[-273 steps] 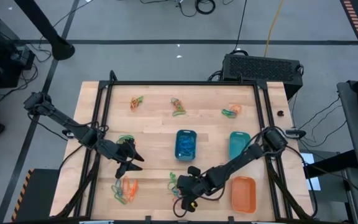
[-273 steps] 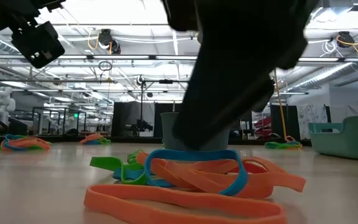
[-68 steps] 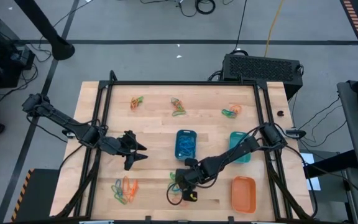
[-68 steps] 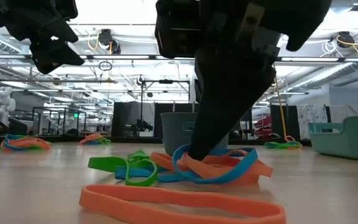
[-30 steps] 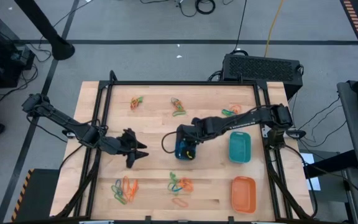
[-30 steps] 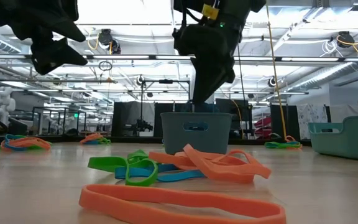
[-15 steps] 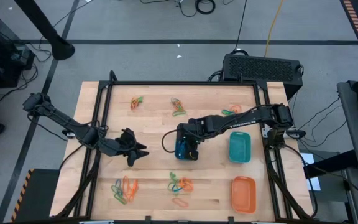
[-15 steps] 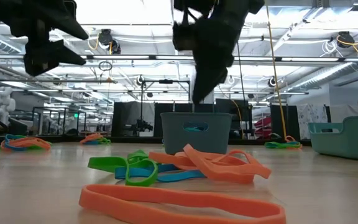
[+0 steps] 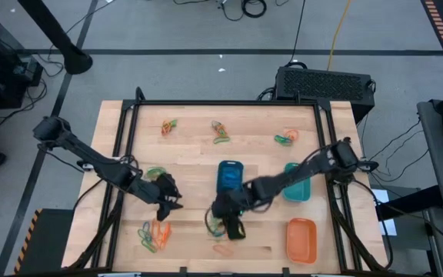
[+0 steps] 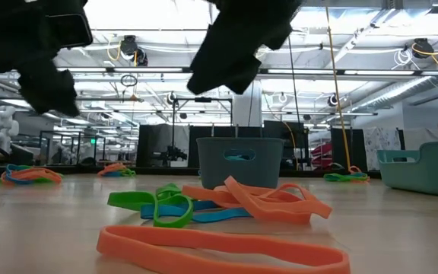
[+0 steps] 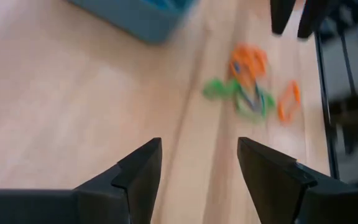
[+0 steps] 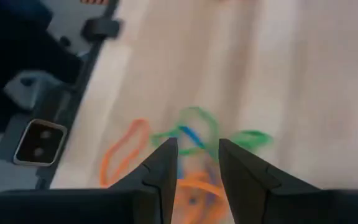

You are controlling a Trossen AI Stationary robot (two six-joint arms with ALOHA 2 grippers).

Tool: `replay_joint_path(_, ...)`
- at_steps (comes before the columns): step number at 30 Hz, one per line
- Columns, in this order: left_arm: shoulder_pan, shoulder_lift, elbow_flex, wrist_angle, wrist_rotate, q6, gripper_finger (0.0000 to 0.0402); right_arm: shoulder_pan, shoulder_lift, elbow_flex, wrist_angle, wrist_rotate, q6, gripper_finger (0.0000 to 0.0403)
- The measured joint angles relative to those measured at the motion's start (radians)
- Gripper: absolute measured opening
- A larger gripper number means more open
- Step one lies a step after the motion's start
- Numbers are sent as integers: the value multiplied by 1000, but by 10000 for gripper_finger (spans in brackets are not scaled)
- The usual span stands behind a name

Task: Sort rubber bands into baskets
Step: Put the blue rubberband into the blue bin

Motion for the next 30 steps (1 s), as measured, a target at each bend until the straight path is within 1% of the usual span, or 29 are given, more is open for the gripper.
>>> replay_joint_path(3, 0, 27, 0, 0, 72, 64, 217, 60, 45, -1, 96, 2, -15, 109)
replay_joint_path(6, -1, 49, 0, 4, 103, 117, 217, 111, 71, -1, 144, 15, -4, 109)
replay_joint_path(10, 0, 68, 0, 24, 115, 180, 217, 149, 85, -1, 142, 145, 116, 109)
replay_joint_path(14, 0, 87, 0, 85, 112, 180, 217, 151, 84, -1, 148, 189, 136, 109)
replay_joint_path(18, 0, 116, 0, 174, 70, 171, 217, 151, 89, -1, 145, 191, 128, 109)
replay_joint_path(22, 0, 143, 0, 240, 65, 150, 217, 151, 108, -2, 125, 191, 82, 109)
replay_joint_path(30, -1, 183, 0, 243, 75, 74, 217, 148, 153, -1, 119, 192, 52, 109)
